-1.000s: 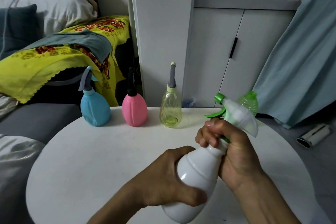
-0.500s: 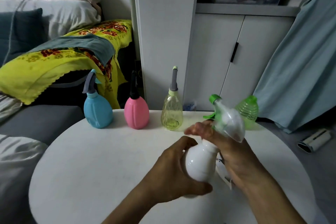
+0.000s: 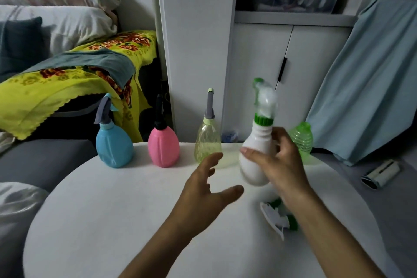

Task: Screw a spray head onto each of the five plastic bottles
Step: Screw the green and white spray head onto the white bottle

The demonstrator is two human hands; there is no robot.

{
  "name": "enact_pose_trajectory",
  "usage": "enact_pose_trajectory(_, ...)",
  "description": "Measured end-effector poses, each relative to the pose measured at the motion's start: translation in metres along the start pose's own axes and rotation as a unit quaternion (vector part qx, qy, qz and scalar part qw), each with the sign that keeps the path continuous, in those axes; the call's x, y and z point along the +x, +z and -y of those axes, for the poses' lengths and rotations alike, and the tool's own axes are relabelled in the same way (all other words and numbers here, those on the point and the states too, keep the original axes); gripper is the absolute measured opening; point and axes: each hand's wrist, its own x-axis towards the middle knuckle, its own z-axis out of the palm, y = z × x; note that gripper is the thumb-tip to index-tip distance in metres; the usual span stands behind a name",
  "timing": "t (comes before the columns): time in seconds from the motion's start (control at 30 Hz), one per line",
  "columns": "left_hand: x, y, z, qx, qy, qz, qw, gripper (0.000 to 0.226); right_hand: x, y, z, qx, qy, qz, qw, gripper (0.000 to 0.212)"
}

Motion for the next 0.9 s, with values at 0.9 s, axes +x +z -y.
enact_pose_trajectory(0.9, 0.006, -0.005, 0.006, 0.069, 0.012, -0.001, 0.998, 0.048, 0.075, -0.011, -0.084, -0.256, 0.123, 0.034, 0.958, 0.091)
